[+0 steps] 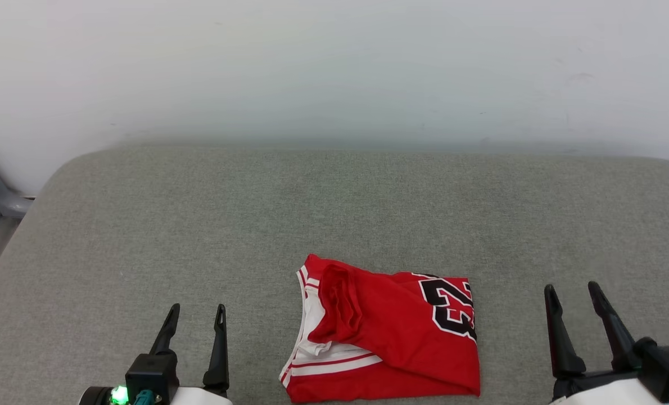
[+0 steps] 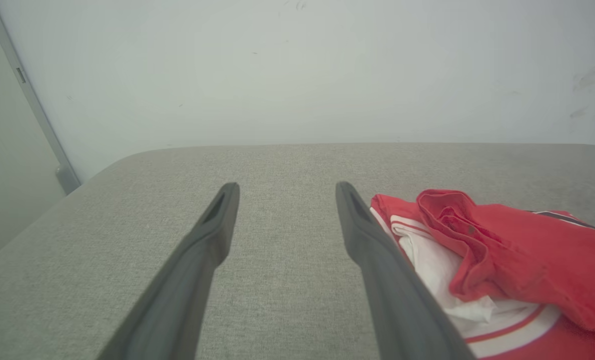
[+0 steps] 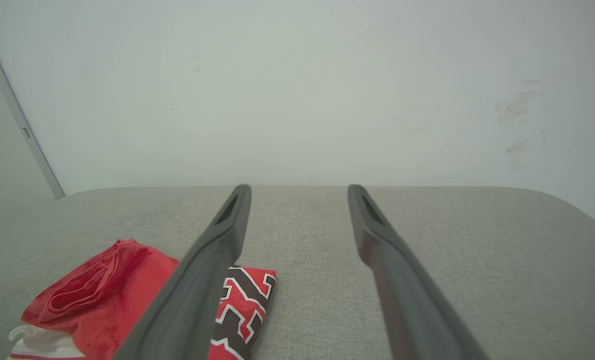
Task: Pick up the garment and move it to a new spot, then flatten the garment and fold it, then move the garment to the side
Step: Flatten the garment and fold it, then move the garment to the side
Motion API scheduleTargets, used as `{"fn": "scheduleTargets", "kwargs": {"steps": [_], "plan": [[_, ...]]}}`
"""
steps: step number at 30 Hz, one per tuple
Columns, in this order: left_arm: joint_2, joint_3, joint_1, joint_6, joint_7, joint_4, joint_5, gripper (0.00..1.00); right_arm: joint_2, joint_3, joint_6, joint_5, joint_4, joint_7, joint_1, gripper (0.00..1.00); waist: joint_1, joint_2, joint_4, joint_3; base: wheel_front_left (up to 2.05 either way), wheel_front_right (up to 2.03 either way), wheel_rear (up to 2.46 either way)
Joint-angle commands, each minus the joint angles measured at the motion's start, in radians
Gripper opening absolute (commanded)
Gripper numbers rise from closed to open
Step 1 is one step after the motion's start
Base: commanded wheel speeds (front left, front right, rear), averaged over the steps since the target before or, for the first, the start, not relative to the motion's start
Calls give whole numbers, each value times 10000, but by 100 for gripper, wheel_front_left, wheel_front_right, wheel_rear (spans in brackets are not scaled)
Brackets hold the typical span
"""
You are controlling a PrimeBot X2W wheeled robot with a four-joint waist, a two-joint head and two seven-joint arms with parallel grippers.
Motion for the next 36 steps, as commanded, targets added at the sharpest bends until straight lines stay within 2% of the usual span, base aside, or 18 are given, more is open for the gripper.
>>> {"fn": "scheduleTargets", "kwargs": {"steps": [1,10,21,25,30,33,36], "plan": [[37,7,85,-33,-22,-42,30,100,67,-43,-8,-55,-51,-13,192,100,1,0,4,-11,0,0,0],[84,22,200,-24,-22,-33,107,100,269,-171,-7,-407,42,-15,724,100,1,0,80,-53,0,0,0],[57,-55,35,9,-22,19,74,100,196,-427,-8,-544,49,-15,170,100,1,0,240,35,0,0,0],[41,-115,-63,47,-22,-37,51,100,-289,-450,-8,-466,-66,-14,-561,100,1,0,305,156,0,0,0],[30,-228,-246,26,-22,-56,58,100,-1230,19,-10,-150,41,253,-1832,100,1,0,451,411,0,0,0],[24,-292,-379,36,-22,-98,49,100,-1917,700,-8,196,138,1173,-2656,100,1,0,541,638,0,0,0],[21,-303,-507,23,-22,-90,21,100,-2594,1543,-10,991,264,2682,-3340,100,1,0,613,843,0,0,0]]}}
